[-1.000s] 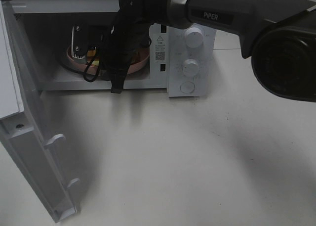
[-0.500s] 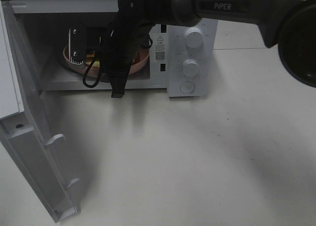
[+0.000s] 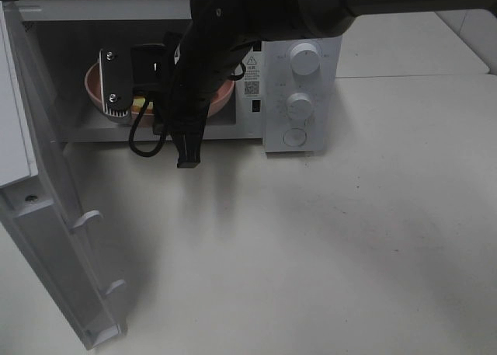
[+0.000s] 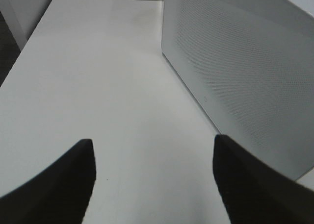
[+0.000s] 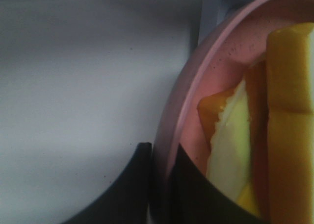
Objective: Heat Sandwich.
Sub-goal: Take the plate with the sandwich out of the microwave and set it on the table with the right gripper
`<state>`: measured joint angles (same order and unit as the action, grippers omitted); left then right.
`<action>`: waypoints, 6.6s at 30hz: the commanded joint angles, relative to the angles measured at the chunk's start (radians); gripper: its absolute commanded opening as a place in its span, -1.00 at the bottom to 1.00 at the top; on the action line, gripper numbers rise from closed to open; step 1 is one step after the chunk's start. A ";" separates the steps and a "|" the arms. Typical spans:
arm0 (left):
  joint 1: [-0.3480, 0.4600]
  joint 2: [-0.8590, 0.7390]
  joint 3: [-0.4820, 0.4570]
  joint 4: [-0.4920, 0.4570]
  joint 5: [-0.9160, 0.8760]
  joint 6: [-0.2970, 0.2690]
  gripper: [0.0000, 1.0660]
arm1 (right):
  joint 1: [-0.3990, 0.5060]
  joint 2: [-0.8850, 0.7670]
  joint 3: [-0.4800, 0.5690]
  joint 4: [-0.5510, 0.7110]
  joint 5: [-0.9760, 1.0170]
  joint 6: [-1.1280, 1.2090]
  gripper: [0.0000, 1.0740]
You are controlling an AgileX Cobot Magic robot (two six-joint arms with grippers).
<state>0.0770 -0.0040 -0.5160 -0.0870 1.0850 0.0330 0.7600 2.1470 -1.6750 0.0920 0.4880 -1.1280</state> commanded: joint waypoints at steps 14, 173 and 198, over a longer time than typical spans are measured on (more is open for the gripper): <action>0.002 -0.006 0.001 -0.004 -0.016 0.001 0.23 | 0.046 -0.179 0.236 -0.017 -0.055 0.017 -1.00; 0.002 -0.006 0.001 -0.004 -0.016 0.001 0.23 | -0.640 -0.582 1.001 -0.548 -0.331 1.488 0.25; 0.002 -0.006 0.001 -0.004 -0.016 0.001 0.23 | -0.644 -0.742 0.546 -0.290 0.346 1.252 0.25</action>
<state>0.0770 -0.0040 -0.5160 -0.0870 1.0850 0.0330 0.1180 1.4110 -1.0960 -0.2250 0.7820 0.1650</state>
